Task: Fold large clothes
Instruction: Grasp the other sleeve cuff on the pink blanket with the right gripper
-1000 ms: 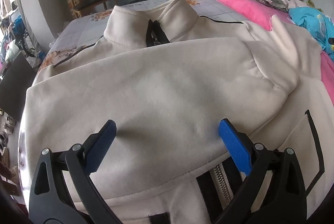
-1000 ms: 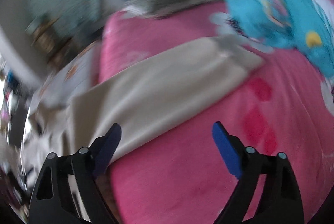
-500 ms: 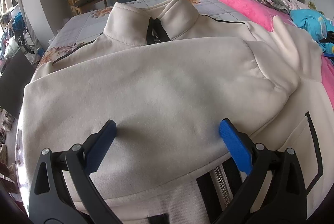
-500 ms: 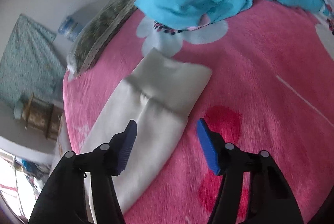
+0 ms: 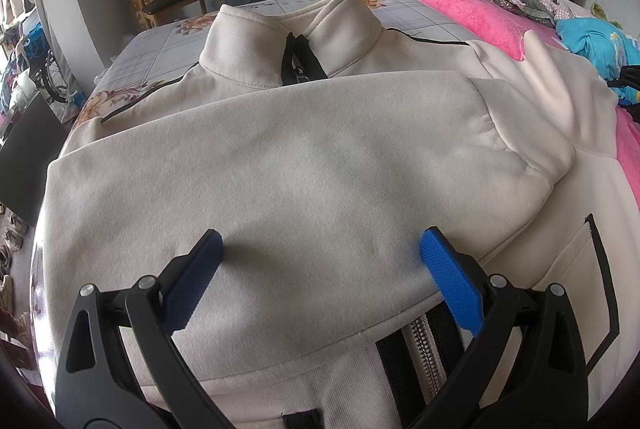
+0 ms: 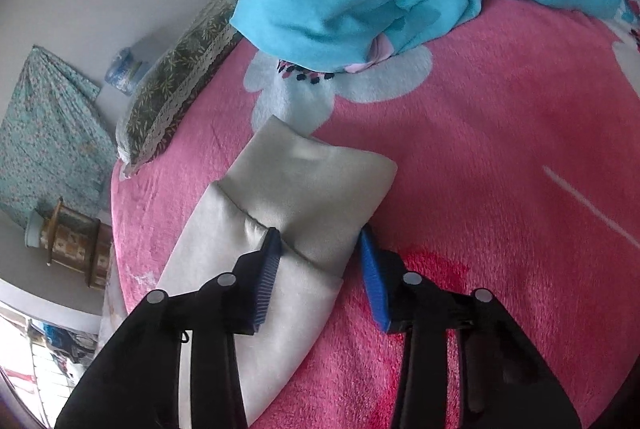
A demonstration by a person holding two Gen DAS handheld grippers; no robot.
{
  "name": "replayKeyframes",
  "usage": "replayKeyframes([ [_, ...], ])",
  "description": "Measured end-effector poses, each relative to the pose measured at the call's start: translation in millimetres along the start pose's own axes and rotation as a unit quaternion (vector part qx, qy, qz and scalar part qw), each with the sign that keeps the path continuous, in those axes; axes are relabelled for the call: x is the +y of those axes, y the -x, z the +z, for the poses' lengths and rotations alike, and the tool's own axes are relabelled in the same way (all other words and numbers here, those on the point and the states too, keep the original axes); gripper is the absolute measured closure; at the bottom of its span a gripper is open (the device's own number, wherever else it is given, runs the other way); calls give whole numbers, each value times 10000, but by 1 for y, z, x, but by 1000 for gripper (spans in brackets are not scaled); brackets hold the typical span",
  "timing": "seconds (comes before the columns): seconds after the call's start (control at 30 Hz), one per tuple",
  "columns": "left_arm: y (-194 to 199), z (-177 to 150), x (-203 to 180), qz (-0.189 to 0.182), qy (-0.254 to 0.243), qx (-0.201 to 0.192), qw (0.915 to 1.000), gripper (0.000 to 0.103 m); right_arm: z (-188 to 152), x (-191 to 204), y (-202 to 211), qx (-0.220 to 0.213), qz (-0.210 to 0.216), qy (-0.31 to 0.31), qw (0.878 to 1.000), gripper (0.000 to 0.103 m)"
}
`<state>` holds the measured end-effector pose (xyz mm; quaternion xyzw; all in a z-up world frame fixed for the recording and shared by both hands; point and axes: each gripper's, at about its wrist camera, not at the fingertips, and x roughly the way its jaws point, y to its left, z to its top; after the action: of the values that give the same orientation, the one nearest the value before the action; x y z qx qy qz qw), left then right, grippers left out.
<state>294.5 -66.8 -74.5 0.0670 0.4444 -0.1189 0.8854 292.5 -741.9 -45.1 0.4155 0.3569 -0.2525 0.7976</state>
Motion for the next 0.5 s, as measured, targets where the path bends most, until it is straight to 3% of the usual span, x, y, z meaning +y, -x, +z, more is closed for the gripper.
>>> replayKeyframes([
  [0.13,0,0,0,0,1,-1,10000,7,2,3,3,-61,-135,87,9999,88],
  [0.5,0,0,0,-2,4,-2,10000,7,3,18,32,-340,3,492,9982,93],
])
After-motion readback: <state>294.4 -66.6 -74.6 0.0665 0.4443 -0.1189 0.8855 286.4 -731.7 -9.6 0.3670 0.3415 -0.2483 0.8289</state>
